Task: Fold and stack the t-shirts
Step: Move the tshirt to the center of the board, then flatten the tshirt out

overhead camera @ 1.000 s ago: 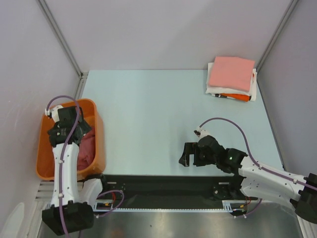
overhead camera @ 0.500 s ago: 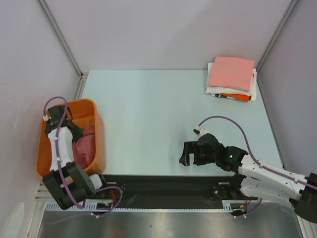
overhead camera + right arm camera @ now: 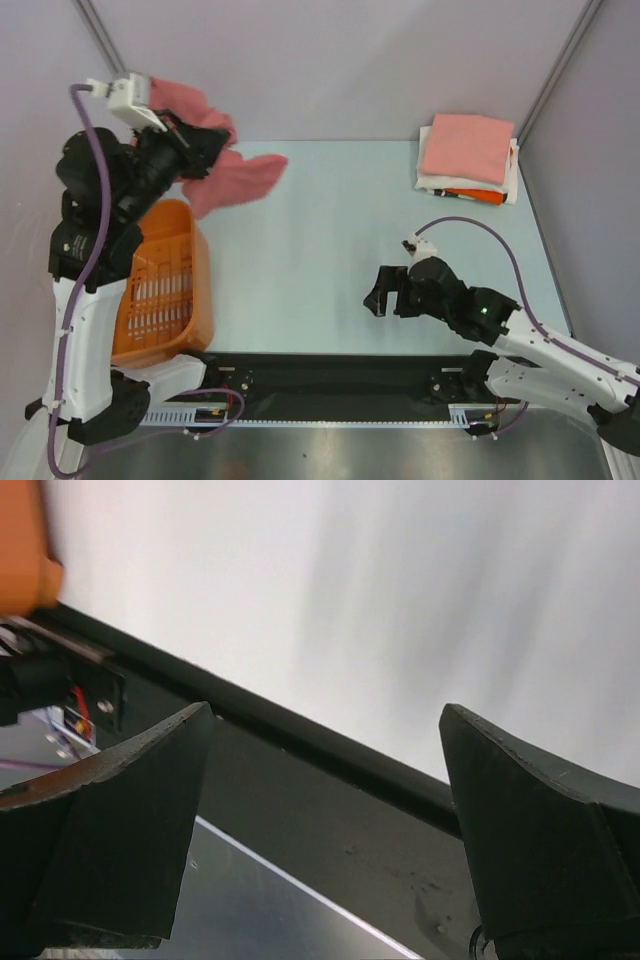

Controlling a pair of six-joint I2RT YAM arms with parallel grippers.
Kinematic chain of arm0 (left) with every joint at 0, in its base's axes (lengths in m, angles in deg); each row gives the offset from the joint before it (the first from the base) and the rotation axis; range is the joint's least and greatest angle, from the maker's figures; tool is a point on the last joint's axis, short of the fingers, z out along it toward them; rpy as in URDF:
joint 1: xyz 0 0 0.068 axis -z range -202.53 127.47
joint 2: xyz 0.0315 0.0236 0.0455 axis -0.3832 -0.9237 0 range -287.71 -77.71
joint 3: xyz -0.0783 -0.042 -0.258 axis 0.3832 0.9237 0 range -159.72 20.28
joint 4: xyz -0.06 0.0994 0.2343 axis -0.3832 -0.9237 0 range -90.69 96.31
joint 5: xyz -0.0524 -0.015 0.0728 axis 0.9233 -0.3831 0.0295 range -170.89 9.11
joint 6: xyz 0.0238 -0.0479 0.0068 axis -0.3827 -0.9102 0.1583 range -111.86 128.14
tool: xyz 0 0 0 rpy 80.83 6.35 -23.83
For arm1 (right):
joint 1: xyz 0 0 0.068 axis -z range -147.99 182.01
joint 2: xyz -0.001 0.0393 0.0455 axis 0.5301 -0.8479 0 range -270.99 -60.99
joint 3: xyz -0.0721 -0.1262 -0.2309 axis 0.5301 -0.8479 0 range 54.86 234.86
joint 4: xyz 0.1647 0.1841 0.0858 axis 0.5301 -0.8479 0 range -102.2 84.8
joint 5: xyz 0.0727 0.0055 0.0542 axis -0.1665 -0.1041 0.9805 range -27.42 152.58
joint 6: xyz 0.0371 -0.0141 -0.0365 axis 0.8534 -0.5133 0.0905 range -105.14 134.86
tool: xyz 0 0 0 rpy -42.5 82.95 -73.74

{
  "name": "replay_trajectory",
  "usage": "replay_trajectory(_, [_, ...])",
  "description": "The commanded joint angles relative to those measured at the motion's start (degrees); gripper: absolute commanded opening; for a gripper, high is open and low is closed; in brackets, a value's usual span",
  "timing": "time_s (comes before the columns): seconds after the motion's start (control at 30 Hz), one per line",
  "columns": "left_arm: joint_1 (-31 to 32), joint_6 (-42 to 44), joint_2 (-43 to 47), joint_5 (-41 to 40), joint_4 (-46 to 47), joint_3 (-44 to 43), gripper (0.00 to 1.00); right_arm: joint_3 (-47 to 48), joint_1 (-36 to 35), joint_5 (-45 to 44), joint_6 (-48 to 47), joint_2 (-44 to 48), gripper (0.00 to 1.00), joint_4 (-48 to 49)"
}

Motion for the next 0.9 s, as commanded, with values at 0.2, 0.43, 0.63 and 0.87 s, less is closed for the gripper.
replay_trajectory(0.2, [15.1, 6.2, -1.6, 12.9, -5.4, 24.1, 1.00, 9.0, 1.4, -15.1, 1.1, 12.7, 1.00, -10.9])
replay_trajectory(0.43, [15.2, 3.8, 4.8, 6.2, -1.9, 38.0, 1.00, 6.1, 1.6, -10.3, 2.6, 13.6, 1.00, -6.4])
replay_trajectory(0.63, [15.2, 3.4, 4.9, -1.2, -3.8, 40.1, 1.00, 2.6, -4.4, -6.9, 10.8, 1.0, 1.00, -1.5])
replay_trajectory(0.87, [14.5, 3.3, 9.7, -10.8, -3.9, 44.7, 1.00, 4.0, -13.1, -0.3, 14.9, -24.3, 0.98, 10.6])
